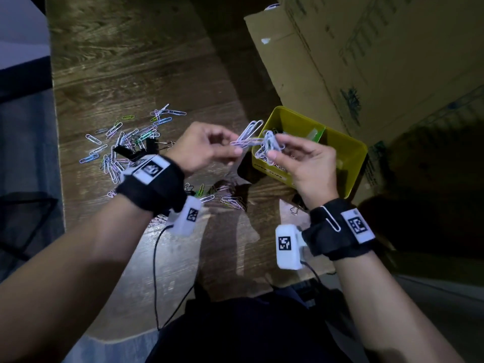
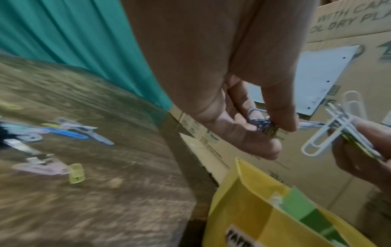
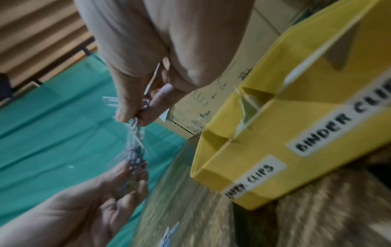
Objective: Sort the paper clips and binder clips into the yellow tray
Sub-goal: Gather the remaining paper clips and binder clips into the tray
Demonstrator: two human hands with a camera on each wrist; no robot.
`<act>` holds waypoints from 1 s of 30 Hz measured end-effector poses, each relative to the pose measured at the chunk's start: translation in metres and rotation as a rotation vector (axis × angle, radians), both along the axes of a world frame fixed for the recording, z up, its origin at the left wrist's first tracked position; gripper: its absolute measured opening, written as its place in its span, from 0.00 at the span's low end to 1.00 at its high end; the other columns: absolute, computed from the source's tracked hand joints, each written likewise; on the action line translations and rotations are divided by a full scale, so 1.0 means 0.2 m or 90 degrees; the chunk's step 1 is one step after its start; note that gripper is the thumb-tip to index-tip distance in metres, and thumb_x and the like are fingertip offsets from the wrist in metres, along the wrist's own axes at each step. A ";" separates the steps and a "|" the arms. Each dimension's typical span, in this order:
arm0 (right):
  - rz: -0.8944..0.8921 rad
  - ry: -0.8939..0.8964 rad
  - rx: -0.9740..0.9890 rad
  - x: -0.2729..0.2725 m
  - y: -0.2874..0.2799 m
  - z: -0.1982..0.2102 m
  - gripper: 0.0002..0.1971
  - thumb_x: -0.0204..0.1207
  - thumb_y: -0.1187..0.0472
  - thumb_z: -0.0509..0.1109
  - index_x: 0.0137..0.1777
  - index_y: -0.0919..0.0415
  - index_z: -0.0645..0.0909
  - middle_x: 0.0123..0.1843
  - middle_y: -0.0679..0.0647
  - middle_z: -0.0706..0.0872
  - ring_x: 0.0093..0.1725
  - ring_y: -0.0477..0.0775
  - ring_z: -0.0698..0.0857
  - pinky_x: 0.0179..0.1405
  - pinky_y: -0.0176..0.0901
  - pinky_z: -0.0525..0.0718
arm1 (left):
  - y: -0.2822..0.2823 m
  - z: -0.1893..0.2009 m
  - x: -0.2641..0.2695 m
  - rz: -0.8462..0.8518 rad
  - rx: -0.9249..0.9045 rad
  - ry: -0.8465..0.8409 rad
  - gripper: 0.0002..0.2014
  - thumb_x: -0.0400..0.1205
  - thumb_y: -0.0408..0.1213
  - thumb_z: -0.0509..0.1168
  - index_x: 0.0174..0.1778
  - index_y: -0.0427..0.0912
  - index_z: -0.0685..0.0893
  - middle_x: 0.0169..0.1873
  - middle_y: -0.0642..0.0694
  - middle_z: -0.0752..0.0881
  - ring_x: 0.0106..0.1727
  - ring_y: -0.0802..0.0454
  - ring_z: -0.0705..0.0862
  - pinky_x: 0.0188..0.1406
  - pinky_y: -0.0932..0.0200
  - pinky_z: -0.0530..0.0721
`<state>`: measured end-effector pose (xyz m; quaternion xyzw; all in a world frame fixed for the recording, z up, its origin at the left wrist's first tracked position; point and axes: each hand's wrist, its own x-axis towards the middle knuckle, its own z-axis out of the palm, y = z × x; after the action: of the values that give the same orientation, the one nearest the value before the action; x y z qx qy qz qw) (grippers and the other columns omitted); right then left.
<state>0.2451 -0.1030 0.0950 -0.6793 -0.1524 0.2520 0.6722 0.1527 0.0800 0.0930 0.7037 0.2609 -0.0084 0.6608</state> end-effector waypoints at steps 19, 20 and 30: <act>0.144 -0.105 -0.412 0.25 0.15 -0.17 0.18 0.79 0.60 0.69 0.69 0.52 0.80 0.68 0.50 0.82 0.68 0.49 0.80 0.70 0.41 0.73 | -0.06 -0.11 0.23 -0.026 0.199 0.058 0.09 0.81 0.35 0.65 0.54 0.41 0.87 0.38 0.40 0.91 0.40 0.45 0.90 0.45 0.44 0.89; 0.158 -0.132 -0.422 0.24 0.14 -0.17 0.17 0.79 0.58 0.69 0.67 0.49 0.81 0.65 0.48 0.84 0.64 0.49 0.81 0.67 0.41 0.73 | -0.03 -0.13 0.18 -0.010 0.227 0.060 0.09 0.81 0.34 0.64 0.54 0.41 0.87 0.40 0.39 0.91 0.40 0.45 0.90 0.45 0.44 0.89; 0.293 -0.286 -0.215 -0.09 0.14 -0.19 0.11 0.75 0.70 0.69 0.51 0.57 0.88 0.49 0.51 0.86 0.46 0.51 0.86 0.49 0.39 0.84 | -0.19 -0.49 -0.24 -0.334 0.526 0.325 0.29 0.82 0.29 0.50 0.80 0.33 0.49 0.82 0.36 0.48 0.83 0.42 0.45 0.81 0.45 0.45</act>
<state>0.2266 -0.0753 0.0567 -0.7672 -0.4012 0.2628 0.4258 0.1055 0.0427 -0.0058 0.9216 0.2105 -0.2398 0.2211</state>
